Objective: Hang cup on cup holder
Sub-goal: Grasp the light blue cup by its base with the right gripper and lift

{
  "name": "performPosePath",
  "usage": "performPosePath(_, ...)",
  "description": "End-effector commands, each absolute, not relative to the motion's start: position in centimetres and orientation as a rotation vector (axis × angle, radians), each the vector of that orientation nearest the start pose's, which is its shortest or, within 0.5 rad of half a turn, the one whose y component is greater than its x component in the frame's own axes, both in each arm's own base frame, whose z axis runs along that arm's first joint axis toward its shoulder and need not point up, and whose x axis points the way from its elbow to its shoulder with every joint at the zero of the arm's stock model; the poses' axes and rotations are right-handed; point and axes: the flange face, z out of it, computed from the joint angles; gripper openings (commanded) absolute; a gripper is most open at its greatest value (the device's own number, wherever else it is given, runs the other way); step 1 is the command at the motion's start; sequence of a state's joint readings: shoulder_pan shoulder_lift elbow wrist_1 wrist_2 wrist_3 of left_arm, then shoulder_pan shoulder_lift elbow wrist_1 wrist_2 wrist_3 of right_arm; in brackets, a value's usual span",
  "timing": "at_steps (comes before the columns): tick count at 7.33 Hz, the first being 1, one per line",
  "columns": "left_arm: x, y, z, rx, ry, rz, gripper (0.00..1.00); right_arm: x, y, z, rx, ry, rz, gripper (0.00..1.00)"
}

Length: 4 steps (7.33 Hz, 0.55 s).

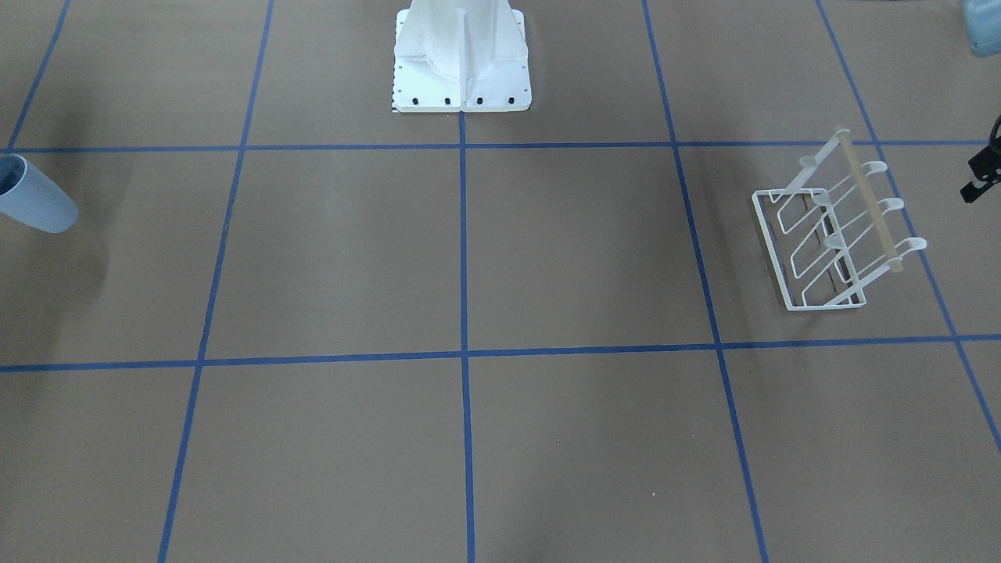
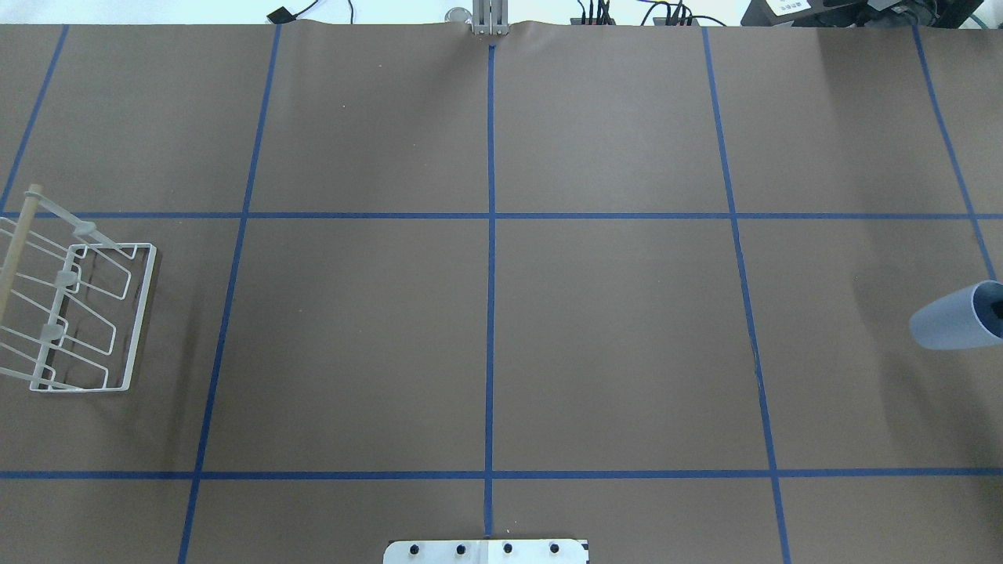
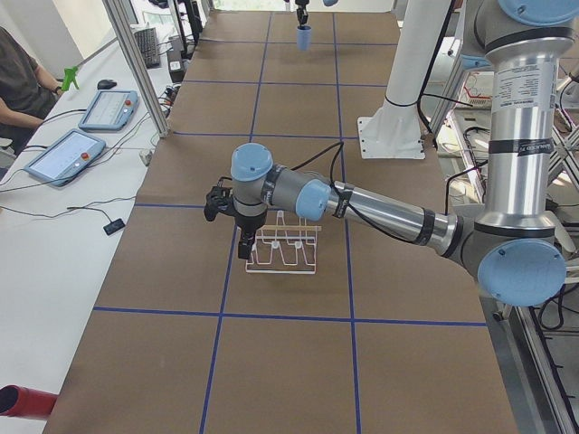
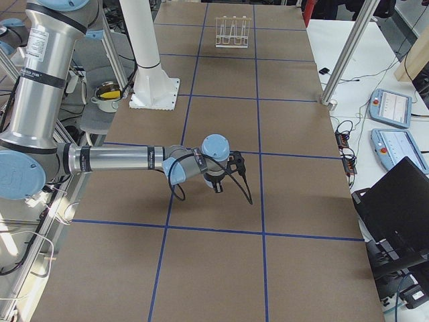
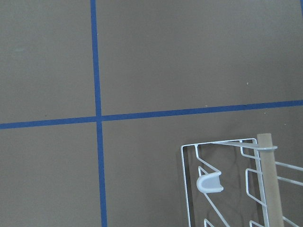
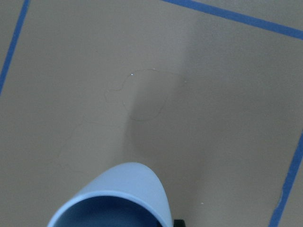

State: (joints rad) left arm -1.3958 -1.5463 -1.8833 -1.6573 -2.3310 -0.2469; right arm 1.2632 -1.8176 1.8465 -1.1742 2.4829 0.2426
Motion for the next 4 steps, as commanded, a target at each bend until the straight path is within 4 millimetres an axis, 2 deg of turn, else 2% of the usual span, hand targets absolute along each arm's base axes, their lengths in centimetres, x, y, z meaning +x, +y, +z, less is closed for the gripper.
performPosePath(1,4.6,-49.9,48.3,0.280,0.834,0.162,0.98,-8.7,-44.6,52.0,0.132,-1.047,-0.135,0.00)
performPosePath(2,6.8,-50.3,47.5,0.313,0.849,0.218,0.98,-9.5,-47.0,48.8,0.137,-1.072,-0.071,0.00)
performPosePath(3,9.3,-51.2,45.3,0.321,0.873,0.209,0.98,-10.1,-48.8,45.6,0.133,-1.098,-0.005,0.00)
performPosePath(4,11.4,-52.1,42.5,0.289,0.914,0.112,0.98,-10.9,-50.2,43.2,0.128,-1.113,0.049,0.00)
